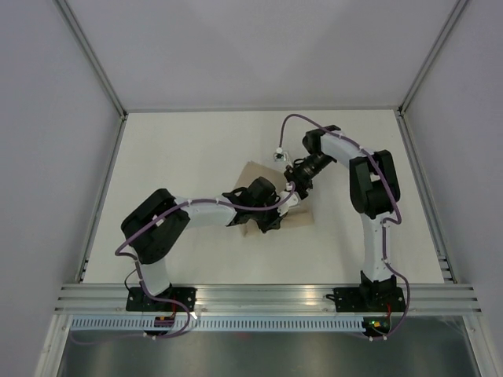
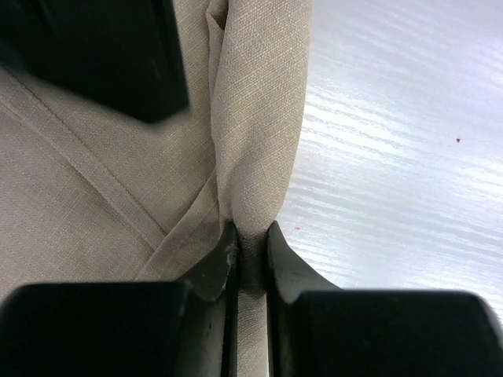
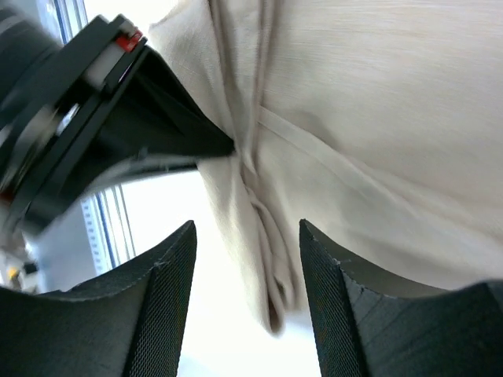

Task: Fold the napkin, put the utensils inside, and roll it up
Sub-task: Roll the napkin with the utensil

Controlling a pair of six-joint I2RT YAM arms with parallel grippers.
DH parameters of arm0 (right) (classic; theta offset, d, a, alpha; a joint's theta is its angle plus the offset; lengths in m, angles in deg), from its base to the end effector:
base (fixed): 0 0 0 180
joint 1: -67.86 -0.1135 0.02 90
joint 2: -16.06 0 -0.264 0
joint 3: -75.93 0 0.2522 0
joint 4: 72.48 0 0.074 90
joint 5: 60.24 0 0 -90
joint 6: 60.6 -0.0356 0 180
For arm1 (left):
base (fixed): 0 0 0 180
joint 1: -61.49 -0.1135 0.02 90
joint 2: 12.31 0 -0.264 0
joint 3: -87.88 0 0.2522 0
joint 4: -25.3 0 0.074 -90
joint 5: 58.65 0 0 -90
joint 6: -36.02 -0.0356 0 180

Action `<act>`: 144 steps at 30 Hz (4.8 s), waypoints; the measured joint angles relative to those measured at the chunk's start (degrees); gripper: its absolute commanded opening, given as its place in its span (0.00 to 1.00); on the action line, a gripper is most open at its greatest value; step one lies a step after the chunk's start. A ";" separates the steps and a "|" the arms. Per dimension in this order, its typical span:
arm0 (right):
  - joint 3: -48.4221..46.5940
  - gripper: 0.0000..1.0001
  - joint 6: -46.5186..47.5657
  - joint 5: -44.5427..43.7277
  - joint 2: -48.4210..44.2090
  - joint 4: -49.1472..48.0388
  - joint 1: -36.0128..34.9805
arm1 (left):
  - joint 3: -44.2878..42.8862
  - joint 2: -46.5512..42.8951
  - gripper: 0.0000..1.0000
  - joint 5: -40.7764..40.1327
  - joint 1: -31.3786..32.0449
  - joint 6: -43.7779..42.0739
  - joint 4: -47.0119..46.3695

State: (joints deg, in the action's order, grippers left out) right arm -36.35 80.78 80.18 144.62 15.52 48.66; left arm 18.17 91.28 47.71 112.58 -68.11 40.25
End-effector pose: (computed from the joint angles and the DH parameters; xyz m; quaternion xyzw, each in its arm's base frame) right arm 0.3714 0.1584 0.1555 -0.4754 0.7634 0.4372 0.0091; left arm 0.2200 -0.2885 0.1481 0.5415 0.7536 -0.2366 0.2879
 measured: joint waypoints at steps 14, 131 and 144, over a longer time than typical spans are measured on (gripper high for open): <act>29.86 0.65 7.19 2.86 -28.22 -17.20 21.94 | -15.93 13.09 0.02 25.49 -6.25 0.83 10.95; -4.79 0.30 1.46 -4.90 15.10 17.40 -2.54 | 3.69 0.57 0.42 -22.21 10.49 -6.99 -13.11; -5.51 0.60 0.44 -5.60 12.46 17.31 -0.94 | -1.81 2.82 0.02 -12.44 7.30 -7.32 -8.09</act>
State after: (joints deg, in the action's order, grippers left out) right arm -41.86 81.22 74.58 157.07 32.83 47.72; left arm 16.36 94.10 35.27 119.88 -75.43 32.16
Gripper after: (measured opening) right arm 0.562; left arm 0.251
